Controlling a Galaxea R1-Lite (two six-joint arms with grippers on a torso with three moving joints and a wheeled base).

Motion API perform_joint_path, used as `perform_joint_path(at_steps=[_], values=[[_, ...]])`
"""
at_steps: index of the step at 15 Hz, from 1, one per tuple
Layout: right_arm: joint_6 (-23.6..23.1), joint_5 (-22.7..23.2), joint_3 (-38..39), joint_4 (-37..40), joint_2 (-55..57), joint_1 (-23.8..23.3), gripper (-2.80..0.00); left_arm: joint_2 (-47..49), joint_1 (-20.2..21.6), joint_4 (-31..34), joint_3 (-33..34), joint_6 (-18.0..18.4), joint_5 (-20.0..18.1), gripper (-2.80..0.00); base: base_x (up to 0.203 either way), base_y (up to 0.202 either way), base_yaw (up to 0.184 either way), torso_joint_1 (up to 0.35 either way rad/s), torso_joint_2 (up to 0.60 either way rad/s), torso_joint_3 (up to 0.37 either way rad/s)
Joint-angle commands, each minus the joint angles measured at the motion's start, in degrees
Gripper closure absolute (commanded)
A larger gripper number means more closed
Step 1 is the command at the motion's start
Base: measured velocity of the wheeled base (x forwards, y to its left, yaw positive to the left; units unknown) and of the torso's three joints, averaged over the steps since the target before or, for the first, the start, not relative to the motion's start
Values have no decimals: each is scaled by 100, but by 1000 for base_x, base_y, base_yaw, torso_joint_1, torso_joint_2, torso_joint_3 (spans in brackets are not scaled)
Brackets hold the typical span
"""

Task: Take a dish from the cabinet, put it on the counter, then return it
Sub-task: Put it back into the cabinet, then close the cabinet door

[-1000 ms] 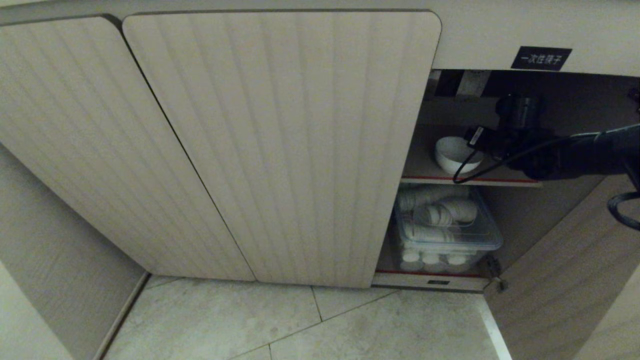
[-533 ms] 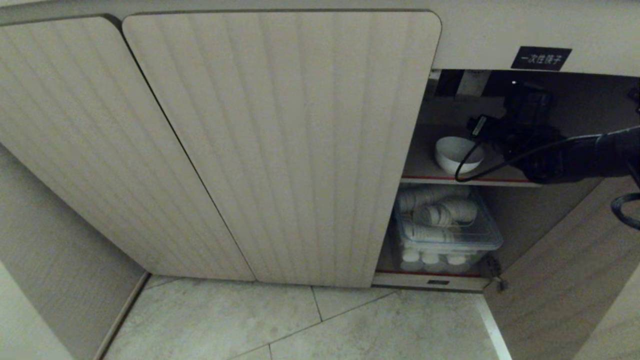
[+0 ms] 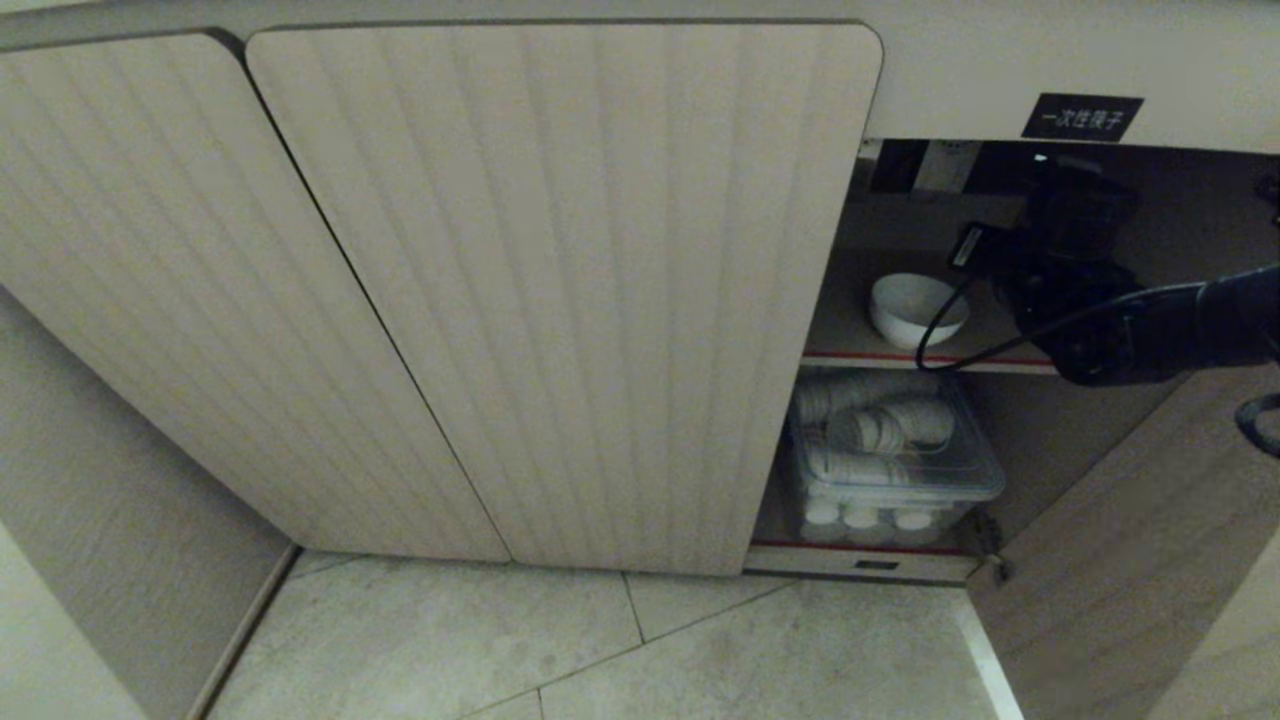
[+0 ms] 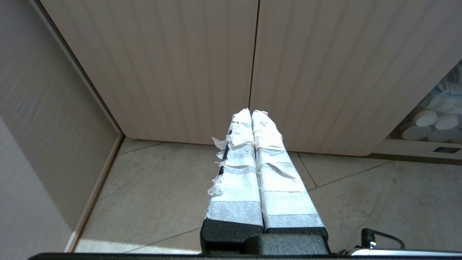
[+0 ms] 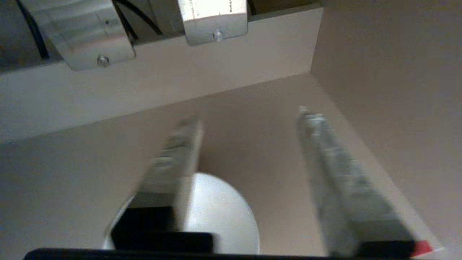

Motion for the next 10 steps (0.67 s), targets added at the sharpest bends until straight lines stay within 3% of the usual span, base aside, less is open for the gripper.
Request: perform_joint_path(at_steps=[1, 6, 10], values=[[-84, -9, 125, -116, -91, 6, 0, -2, 1, -2, 5, -3, 5, 0, 0, 0, 0, 0, 0, 0], [-225, -18, 622, -342, -320, 12, 0, -2, 1, -2, 5, -3, 4, 0, 0, 0, 0, 0, 0, 0], [-434, 5, 1231, -1025, -394, 53, 0, -2, 1, -2, -1, -3, 5, 0, 0, 0, 0, 0, 0, 0]])
